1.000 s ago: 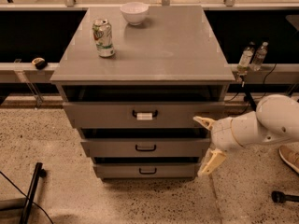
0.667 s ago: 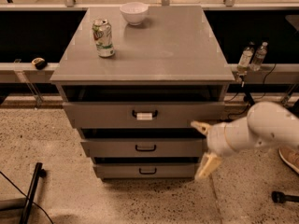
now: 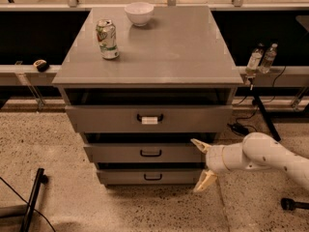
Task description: Open middle drawer
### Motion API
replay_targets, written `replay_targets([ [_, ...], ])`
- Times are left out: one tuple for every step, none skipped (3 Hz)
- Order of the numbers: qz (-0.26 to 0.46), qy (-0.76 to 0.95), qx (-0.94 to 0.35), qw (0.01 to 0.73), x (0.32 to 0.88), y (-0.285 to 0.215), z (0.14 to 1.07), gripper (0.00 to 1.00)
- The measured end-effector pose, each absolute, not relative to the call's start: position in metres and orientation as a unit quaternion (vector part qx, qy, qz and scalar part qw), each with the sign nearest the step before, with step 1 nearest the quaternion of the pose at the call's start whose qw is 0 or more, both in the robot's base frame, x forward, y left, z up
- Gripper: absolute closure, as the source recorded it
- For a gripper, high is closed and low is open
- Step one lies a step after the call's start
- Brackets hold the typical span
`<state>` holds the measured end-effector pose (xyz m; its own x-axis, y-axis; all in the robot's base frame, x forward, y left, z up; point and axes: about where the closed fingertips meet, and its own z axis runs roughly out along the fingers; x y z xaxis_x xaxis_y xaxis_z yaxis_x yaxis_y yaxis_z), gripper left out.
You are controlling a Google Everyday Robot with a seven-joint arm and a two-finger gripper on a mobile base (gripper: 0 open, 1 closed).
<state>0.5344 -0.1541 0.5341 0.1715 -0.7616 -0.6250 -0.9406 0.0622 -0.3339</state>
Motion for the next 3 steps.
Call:
replay_targets([
  [0.125,0.632,-0.675,0.358,0.535,-0.152,0.521,0.0],
  [0.101,0.634,-0.691,0.332,0.549,-0.152,0.497,0.0],
  [0.076,0.628,-0.711,0.306,0.574,-0.157,0.473,0.0],
])
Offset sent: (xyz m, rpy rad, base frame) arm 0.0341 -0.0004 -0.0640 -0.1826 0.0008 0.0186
